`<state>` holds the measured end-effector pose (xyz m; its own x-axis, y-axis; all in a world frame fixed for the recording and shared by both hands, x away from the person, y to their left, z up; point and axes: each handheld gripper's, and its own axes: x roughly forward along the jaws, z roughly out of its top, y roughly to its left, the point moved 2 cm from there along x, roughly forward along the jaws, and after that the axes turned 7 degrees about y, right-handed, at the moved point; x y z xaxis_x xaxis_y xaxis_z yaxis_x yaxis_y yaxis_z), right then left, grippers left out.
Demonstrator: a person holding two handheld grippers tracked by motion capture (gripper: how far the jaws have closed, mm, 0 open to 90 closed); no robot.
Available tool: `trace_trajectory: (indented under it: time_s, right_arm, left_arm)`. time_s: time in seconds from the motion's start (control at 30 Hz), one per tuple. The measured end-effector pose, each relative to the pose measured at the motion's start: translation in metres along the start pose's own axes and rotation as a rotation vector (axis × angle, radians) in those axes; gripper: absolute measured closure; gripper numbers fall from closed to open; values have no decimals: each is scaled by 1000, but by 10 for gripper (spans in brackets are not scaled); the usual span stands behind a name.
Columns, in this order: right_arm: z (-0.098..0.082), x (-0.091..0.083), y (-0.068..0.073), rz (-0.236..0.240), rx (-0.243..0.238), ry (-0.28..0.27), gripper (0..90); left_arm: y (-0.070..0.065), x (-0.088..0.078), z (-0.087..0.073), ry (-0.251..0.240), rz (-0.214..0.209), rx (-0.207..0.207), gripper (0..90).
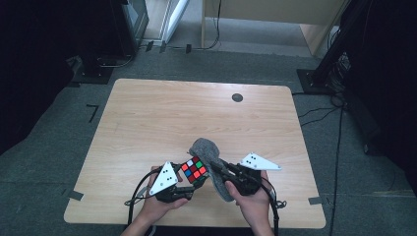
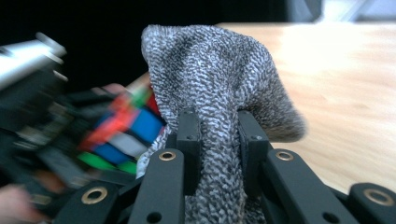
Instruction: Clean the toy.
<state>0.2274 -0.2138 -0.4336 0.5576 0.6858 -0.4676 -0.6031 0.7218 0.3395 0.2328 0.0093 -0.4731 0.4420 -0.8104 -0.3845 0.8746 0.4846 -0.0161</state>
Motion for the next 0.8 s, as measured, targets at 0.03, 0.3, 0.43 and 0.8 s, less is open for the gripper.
trace_trajectory:
  time_s: [0.03, 0.3, 0.43, 0.8]
  right_arm:
    - [0, 0, -1, 8, 9, 5, 762]
    - [3, -4, 6, 63, 38, -41, 765]
    - [-5, 3, -5, 38, 87, 10, 771]
    - [-5, 2, -7, 60, 115, 9, 771]
  left_arm:
    - [-1, 2, -1, 12, 2, 3, 343]
    - [-8, 6, -3, 45, 15, 33, 343]
    - [-6, 6, -3, 47, 2, 20, 343]
    - [-8, 5, -2, 37, 1, 22, 343]
